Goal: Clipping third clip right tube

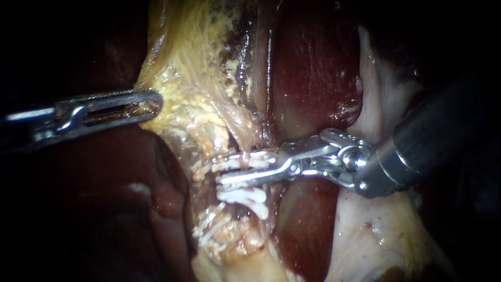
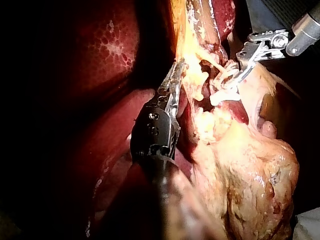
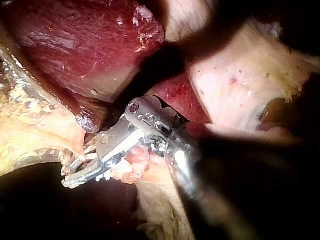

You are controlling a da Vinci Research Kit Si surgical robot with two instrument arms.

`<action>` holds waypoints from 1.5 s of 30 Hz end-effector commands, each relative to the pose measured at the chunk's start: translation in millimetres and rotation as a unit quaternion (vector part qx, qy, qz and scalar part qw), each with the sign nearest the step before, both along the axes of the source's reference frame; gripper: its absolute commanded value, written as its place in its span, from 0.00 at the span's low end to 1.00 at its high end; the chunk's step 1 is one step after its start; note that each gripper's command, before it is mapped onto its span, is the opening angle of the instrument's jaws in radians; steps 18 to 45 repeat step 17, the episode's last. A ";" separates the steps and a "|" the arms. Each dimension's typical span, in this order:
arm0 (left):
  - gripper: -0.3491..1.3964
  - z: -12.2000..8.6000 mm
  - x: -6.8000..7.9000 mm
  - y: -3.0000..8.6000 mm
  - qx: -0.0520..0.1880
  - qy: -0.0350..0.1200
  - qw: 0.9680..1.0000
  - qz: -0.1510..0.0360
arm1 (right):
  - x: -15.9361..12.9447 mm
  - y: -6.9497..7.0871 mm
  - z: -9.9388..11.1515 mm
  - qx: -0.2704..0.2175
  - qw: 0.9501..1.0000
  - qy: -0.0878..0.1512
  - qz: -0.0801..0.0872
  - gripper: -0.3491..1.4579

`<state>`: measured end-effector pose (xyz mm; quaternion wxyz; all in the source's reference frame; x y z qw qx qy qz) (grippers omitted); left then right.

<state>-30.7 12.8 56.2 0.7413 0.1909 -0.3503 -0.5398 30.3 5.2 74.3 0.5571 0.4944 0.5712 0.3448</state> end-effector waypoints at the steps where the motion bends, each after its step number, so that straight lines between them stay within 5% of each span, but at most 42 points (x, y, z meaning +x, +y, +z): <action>1: 0.00 0.0 0.0 0.0 0.000 0.000 1.000 0.000 | -0.1 0.1 0.2 -0.004 1.000 -0.015 0.004 0.00; 4: 0.00 0.0 0.0 0.0 0.000 0.000 1.000 0.000 | -0.6 0.2 0.7 -0.001 0.999 -0.043 0.003 0.00; 45: 0.00 -0.2 -0.1 0.0 0.000 0.000 1.000 0.000 | -0.5 -0.1 0.7 0.002 0.999 -0.042 0.000 0.00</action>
